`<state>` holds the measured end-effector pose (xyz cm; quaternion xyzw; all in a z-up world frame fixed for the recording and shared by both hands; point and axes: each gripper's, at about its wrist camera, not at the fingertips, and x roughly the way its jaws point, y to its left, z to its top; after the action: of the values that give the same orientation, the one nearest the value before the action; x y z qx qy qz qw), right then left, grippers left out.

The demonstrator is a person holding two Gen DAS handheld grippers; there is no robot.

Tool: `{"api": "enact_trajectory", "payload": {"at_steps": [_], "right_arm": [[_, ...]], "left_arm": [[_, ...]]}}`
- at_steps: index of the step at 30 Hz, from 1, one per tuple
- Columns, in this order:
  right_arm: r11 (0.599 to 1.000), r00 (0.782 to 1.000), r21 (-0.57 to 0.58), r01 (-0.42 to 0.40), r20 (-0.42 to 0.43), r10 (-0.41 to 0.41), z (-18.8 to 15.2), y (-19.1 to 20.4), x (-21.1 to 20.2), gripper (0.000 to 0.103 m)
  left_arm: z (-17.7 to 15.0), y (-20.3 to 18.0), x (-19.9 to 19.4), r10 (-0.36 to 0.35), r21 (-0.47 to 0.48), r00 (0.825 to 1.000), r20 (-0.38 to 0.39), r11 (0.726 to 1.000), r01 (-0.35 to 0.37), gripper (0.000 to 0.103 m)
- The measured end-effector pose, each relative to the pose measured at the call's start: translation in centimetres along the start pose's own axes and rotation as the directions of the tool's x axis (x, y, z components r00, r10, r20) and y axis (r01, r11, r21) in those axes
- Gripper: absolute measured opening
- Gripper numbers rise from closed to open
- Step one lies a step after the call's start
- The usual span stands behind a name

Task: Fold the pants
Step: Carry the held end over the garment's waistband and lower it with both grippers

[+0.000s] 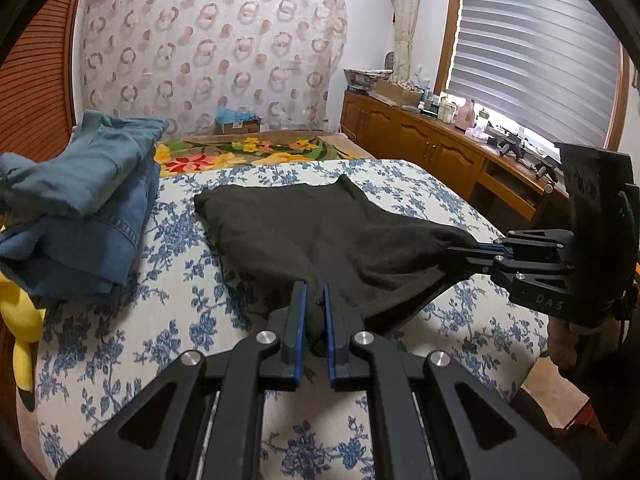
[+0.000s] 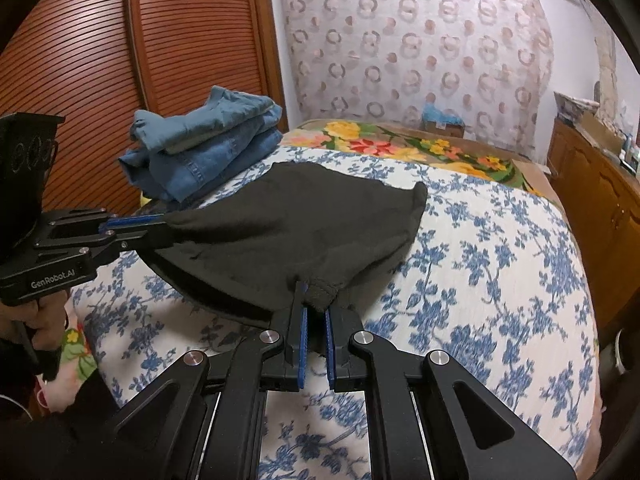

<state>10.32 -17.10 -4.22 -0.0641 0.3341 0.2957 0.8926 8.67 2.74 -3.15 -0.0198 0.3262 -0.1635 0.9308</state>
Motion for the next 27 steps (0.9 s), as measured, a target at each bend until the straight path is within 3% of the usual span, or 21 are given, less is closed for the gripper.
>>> {"api": "enact_trajectory", "payload": {"at_steps": [27], "right_arm": [[1.0,1.0,0.009,-0.029,-0.009,0.029,-3.4,1.7,-2.8,0.004]], "left_arm": [[-3.3,-2.0,-3.1,-0.016,0.002,1.0,-0.008,1.0,0.016,0.004]]}}
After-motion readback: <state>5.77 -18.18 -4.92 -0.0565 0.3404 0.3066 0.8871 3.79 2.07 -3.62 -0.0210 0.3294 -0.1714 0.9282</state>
